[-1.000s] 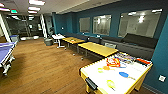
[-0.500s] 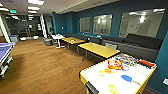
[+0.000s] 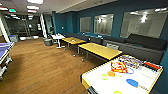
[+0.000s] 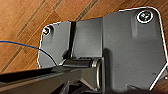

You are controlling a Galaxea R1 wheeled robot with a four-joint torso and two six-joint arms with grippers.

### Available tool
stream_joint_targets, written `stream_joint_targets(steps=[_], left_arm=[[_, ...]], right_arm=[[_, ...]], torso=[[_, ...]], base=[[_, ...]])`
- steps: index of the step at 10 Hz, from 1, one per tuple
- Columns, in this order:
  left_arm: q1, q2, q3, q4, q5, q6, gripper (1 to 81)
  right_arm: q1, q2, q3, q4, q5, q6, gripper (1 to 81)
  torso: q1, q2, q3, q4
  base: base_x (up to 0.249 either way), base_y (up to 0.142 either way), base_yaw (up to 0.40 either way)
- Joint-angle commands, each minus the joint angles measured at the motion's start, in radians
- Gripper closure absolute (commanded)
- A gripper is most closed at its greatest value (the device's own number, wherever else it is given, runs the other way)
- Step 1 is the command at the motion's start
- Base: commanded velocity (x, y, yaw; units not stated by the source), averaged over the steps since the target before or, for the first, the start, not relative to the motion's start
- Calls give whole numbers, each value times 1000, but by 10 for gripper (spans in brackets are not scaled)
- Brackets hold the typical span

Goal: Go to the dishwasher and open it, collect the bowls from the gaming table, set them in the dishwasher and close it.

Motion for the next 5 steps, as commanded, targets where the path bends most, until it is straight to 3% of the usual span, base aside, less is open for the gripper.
stream_joint_targets(steps=[1, 5], left_arm=[[-47, -4, 4, 4, 42, 2, 10], [-47, -4, 6, 3, 41, 2, 10]], right_arm=[[47, 3, 7, 1, -37, -4, 10], [45, 3, 4, 1, -39, -4, 10]], torso=[[0, 0, 0, 0], [0, 0, 0, 0]], base=[[170, 75, 0], [168, 71, 0]])
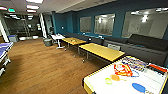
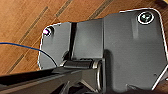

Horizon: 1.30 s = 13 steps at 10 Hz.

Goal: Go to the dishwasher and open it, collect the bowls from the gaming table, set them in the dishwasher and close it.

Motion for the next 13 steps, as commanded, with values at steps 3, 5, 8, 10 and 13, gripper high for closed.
stream_joint_targets(steps=[3, 5, 8, 10, 13], left_arm=[[-46, -3, 7, 2, 43, 2, 10], [-45, -5, 7, 2, 43, 0, 10], [-46, -3, 5, -1, 43, 0, 10], [-45, -3, 5, -1, 43, 0, 10], [-46, -3, 7, 2, 43, 0, 10]], right_arm=[[45, 3, 7, 1, -39, -4, 10], [47, 3, 7, 2, -39, -4, 10], [47, 4, 7, 2, -39, -4, 10], [47, 4, 7, 2, -39, -4, 10], [45, 4, 7, 1, -39, -2, 10]], torso=[[0, 0, 0, 0], [0, 0, 0, 0], [1, 1, 0, 0], [0, 1, 0, 0], [-1, 1, 0, 0]], base=[[160, 0, 0], [134, 0, 0], [25, 0, 0], [0, 0, 0], [0, 0, 0]])
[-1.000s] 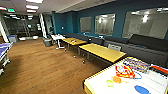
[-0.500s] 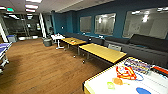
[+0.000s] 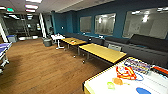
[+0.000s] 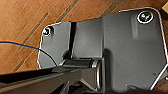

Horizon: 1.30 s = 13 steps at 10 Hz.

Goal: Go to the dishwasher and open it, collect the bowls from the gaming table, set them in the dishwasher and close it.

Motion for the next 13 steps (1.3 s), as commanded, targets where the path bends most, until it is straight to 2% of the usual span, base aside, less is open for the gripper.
stream_joint_targets(steps=[1, 4, 13], left_arm=[[-44, -3, 5, 4, 45, 2, 10], [-42, -5, 5, 4, 48, 2, 10], [-44, -3, 5, 4, 53, 2, 10]], right_arm=[[46, 4, 7, 2, -40, -4, 10], [47, 7, 7, 1, -40, -4, 10], [49, 6, 7, 5, -40, -4, 10]], torso=[[0, 0, 0, 0], [0, 0, 0, 0], [-1, 0, 0, 0]], base=[[0, 0, -133], [0, 0, -265], [0, 0, -372]])
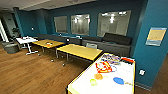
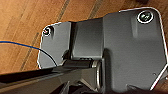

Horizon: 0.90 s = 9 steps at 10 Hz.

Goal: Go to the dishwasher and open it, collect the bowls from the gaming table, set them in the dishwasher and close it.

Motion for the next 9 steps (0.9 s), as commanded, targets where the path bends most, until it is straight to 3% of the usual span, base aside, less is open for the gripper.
stream_joint_targets(steps=[1, 9], left_arm=[[-44, -4, 5, 4, 46, 2, 10], [-45, -2, 5, 1, 46, 2, 10]], right_arm=[[48, 6, 7, 8, -39, -3, 10], [51, 6, 9, -2, -41, -3, 10]], torso=[[0, 0, 0, 0], [0, 0, 0, 0]], base=[[0, 0, -377], [0, 0, -377]])
